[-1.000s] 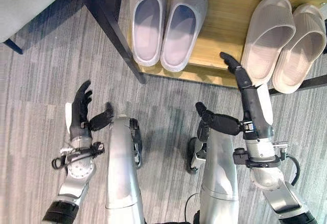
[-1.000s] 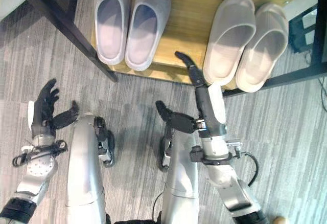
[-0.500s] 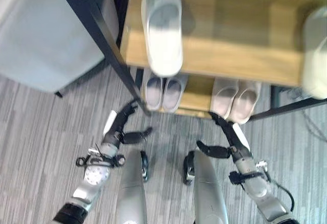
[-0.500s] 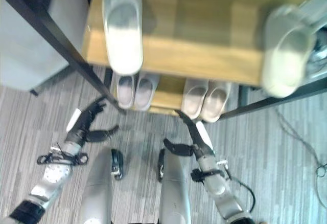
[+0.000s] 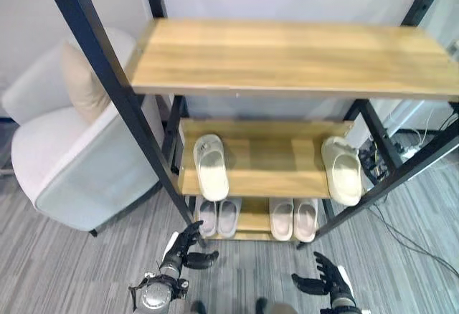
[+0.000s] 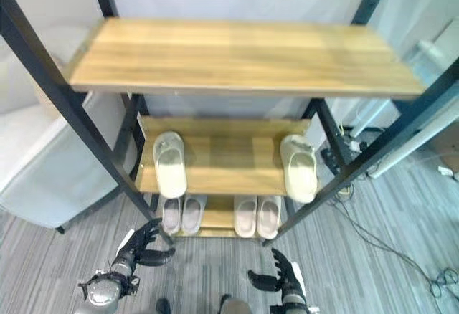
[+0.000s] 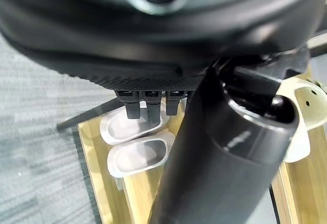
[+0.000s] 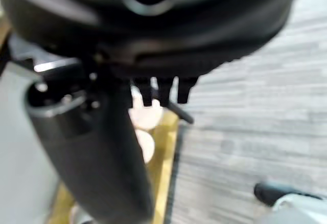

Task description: Arrange the slippers neatly on the shoe rack.

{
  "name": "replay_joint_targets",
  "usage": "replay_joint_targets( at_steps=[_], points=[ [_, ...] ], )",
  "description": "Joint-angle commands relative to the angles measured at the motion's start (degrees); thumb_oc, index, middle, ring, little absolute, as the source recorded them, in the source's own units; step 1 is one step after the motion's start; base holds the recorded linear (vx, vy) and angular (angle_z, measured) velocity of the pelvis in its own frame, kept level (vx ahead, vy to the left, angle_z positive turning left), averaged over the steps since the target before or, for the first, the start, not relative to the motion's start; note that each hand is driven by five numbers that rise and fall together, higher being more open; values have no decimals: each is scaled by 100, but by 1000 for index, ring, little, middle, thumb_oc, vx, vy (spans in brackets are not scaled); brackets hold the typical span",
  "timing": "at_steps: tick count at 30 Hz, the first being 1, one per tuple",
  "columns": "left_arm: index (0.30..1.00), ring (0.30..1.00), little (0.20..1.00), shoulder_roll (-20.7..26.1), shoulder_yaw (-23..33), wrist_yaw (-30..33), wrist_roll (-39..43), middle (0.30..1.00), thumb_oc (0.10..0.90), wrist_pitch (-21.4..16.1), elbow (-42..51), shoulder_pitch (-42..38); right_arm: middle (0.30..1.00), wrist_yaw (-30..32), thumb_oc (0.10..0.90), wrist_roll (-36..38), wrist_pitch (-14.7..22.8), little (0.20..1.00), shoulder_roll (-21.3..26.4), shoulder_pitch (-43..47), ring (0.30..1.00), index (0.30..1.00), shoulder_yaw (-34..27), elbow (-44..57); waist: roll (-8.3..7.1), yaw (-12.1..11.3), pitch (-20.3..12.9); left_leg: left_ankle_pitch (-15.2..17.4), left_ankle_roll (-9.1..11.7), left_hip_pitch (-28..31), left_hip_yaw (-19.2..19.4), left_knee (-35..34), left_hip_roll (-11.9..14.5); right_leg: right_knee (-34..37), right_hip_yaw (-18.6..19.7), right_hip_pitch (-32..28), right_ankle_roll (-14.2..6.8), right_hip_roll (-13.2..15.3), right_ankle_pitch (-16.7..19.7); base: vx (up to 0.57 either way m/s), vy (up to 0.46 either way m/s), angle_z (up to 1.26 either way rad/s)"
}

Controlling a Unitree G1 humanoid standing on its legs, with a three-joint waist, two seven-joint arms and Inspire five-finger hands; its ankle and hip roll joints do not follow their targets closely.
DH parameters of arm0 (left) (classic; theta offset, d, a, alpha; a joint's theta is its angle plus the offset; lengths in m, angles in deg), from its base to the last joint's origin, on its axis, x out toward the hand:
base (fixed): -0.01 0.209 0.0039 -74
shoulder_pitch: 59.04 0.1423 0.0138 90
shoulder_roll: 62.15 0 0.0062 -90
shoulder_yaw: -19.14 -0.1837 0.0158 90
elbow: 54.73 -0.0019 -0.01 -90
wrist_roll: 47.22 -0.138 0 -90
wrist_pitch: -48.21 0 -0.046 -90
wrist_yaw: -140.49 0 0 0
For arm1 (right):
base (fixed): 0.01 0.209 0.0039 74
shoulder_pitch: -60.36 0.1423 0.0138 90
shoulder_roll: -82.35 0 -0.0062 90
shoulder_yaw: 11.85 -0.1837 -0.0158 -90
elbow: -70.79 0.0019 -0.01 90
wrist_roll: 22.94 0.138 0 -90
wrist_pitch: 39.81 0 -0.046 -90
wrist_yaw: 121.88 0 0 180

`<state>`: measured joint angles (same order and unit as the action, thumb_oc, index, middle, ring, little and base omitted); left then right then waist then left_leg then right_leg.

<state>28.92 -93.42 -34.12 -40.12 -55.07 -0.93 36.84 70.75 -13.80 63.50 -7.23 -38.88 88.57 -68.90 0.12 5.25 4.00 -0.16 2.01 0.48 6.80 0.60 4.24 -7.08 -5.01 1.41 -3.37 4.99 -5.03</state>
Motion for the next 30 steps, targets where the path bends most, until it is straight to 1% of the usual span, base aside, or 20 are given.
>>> replay_joint_targets(
  at_steps=[1,3,5,8,12,15,17,18,19,20,21,22,23,24,25,26,27,28,30],
  points=[
    [900,900,900,-126,-199,-121,-578,900,800,-159,-62,-416,900,-38,800,285,198,900,71,349,900,900,-123,-192,-76,-72,-215,357,25,200,-161,-277,-94,623,-52,-154,-339,12,71,-22,-63,1],
    [900,900,900,-113,-436,-225,-929,900,800,-186,-47,-468,900,-90,800,341,186,900,44,389,900,900,-93,-325,-55,-53,-278,281,43,338,-144,-501,-89,807,-65,-293,-342,-8,99,-2,-54,3],
    [900,900,900,-59,-608,-391,-1150,900,800,-182,99,-480,900,-133,800,335,183,900,26,385,900,900,-68,-425,-38,-47,-314,263,59,424,-154,-560,-80,916,-72,-426,-339,-35,105,12,-56,5],
    [900,900,900,-67,-644,-478,-1193,900,800,-132,139,-454,900,-206,800,355,155,900,-20,402,900,900,-1,-557,-27,-47,-312,278,76,528,-151,-560,-57,923,-67,-581,-309,-68,70,-8,-61,3],
    [900,900,900,-99,-653,-474,-1183,900,800,-45,197,-420,900,-258,800,404,119,900,-43,464,900,900,77,-565,-31,-64,-200,170,105,565,-179,-560,18,847,-45,-610,-224,-161,4,-66,-106,0],
    [900,900,900,-65,-637,-525,-1054,900,800,-38,406,-409,900,-323,800,485,141,900,-18,509,900,900,105,-508,-25,-69,-117,136,156,568,-181,-550,107,829,7,-644,-150,-247,-114,-56,-110,0],
    [900,900,900,-10,-655,-571,-938,900,800,-57,610,-496,900,-332,800,494,156,900,17,578,900,900,130,-515,-25,-80,-51,69,214,488,-195,-498,186,881,31,-641,-99,-316,-141,-112,-122,1],
    [900,900,900,14,-725,-707,-712,900,800,-66,759,-521,900,-338,800,479,161,900,37,621,900,900,156,-525,-40,-80,-15,63,252,428,-196,-407,249,896,48,-636,-81,-349,-147,-110,-95,-1],
    [900,900,900,25,-722,-717,-700,900,800,-61,770,-528,900,-339,800,479,163,900,33,629,900,900,153,-526,-44,-84,-5,30,252,384,-194,-375,254,886,48,-602,-72,-352,-105,-106,-117,-1],
    [900,900,900,138,-866,-1132,-86,900,800,7,1274,-526,900,-380,800,431,143,900,99,618,900,900,211,-480,-85,-96,116,144,261,213,-242,69,343,846,91,-625,-30,-365,-146,-101,-98,-2],
    [900,900,900,256,-944,-1297,88,900,800,9,1631,-572,900,-416,800,408,132,900,158,629,900,900,237,-478,-105,-112,188,193,236,105,-310,275,308,808,121,-611,-11,-357,-133,-109,-121,-2],
    [900,900,900,391,-1002,-1429,190,900,800,42,1960,-633,900,-428,800,371,106,900,200,654,900,900,232,-529,-141,-140,253,293,205,-74,-424,572,195,764,118,-577,-3,-333,-119,-89,-75,-6],
    [900,900,900,483,-1012,-1508,247,900,800,46,2218,-703,900,-458,800,326,77,900,241,664,900,900,237,-587,-144,-154,259,379,163,-129,-494,653,38,763,134,-559,7,-328,-99,-55,-43,-15],
    [900,900,900,504,-1004,-1517,258,900,800,69,2250,-696,900,-460,800,326,79,900,235,670,900,900,236,-591,-150,-144,257,402,155,-155,-505,693,32,762,124,-556,1,-322,-105,-23,-43,-15],
    [900,900,900,636,-982,-1647,242,900,800,69,2715,-778,900,-487,800,290,59,900,237,667,900,900,186,-654,-164,-144,223,540,49,-322,-407,864,-312,802,63,-563,-5,-300,-87,-11,-28,-7],
    [900,900,900,640,-946,-1690,296,900,800,60,2854,-786,900,-496,800,313,44,900,218,678,900,900,158,-674,-143,-136,209,556,-13,-395,-241,838,-454,805,44,-562,0,-313,-74,-14,-10,12],
    [900,900,900,620,-877,-1660,379,900,800,45,2968,-783,900,-508,800,319,23,900,211,713,900,900,157,-679,-85,-151,191,598,-90,-363,-175,704,-569,784,75,-499,1,-368,-66,-14,48,23],
    [900,900,900,588,-883,-1668,438,900,800,52,3088,-837,900,-477,800,277,-5,900,208,784,900,900,158,-708,-20,-173,214,618,-137,-300,-207,591,-669,699,159,-430,-14,-423,-68,-21,61,12],
    [900,900,900,514,-913,-1617,524,900,800,-46,3138,-963,900,-465,800,286,0,900,187,928,900,900,183,-725,35,-177,190,579,-177,-279,-416,429,-847,634,264,-318,-32,-505,-63,14,60,-43]
  ],
)
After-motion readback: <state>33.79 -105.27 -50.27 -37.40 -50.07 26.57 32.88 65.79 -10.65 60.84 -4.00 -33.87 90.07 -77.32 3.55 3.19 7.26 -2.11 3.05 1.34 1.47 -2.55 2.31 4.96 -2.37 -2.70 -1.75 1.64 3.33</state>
